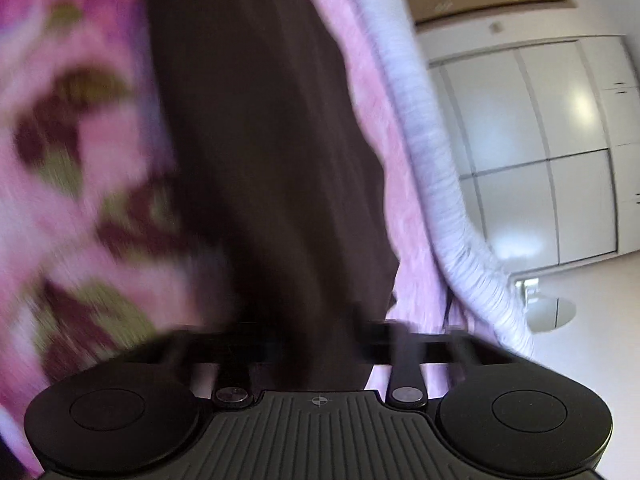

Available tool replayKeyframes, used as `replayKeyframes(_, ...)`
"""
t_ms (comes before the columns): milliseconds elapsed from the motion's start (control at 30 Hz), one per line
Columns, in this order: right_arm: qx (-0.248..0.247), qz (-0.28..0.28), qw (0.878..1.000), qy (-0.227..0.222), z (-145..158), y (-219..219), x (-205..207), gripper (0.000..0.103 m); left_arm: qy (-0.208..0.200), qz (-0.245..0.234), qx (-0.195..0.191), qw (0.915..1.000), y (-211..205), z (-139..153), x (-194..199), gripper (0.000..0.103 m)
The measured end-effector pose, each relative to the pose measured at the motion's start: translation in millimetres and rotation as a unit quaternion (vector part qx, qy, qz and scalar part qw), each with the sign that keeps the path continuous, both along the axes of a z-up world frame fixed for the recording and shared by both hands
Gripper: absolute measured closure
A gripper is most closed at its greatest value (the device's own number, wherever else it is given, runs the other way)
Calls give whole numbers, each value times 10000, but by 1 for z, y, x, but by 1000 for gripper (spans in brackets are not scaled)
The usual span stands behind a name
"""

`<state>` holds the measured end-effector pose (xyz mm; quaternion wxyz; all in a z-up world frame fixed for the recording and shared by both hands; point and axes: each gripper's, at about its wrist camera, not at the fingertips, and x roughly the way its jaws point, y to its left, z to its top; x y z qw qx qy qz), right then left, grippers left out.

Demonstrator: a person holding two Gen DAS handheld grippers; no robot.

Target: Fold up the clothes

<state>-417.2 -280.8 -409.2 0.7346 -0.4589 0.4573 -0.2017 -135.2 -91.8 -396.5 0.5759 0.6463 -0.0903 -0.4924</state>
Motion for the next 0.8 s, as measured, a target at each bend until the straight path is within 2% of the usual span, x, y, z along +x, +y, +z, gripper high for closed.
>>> replayKeyframes(67,124,12,9999,53,-1,-9,-6,97,42,-46,30,10000,1,7,-1,97)
replayKeyframes(200,157,-14,9998,-106,16,-20,-25,99,242,-138,-23,9996,14,32,-17,98)
replayKeyframes(367,86,-214,9997,-65,33,-33,-67,99,538,-635,104,9965,52,64,-77,98)
replayKeyframes(433,88,-355,9993,33,30,-41,-87,99,848,-768,151,9933,64,74,-104,98)
replayKeyframes(533,134,-586,9980,212,14,-54,-115,99,1287,-970,350,9863,76,70,-135,98)
replayKeyframes(633,-42,-533,9973,509,-11,-52,-128,99,1207,-911,477,9873,79,48,-144,98)
replayKeyframes(700,-179,-596,9970,459,-16,-52,-130,98,1371,-762,474,9865,82,49,-139,96)
replayKeyframes(733,-93,-787,9959,434,-14,-56,-131,93,1494,-681,455,9854,86,51,-136,93)
replayKeyframes(767,-6,-979,9944,410,-12,-61,-132,82,1613,-603,433,9841,89,54,-132,88)
replayKeyframes(800,88,-1181,9926,276,-7,-64,-131,75,1710,-531,398,9830,93,57,-128,85)
